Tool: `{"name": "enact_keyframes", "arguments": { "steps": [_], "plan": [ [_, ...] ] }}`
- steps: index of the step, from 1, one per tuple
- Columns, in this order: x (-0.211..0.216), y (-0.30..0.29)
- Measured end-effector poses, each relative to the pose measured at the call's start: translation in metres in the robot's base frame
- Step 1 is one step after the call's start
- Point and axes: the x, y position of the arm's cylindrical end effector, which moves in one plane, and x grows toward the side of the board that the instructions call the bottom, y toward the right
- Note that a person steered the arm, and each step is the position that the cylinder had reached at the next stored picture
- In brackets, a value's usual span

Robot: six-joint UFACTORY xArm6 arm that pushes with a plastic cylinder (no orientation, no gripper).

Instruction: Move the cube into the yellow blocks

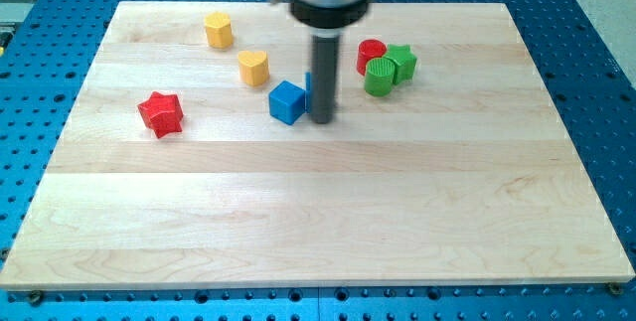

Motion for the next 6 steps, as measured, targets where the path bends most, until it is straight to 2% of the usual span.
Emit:
{"name": "enact_keyframes", "arguments": {
  "steps": [1,2,3,4,5,6],
  "plan": [
    [0.024,-0.006],
    [0.073,0.026],
    [0.015,-0.035],
    [-0.039,-0.055],
    [-0.051,-0.065],
    [-0.084,-0.084]
  ]
}}
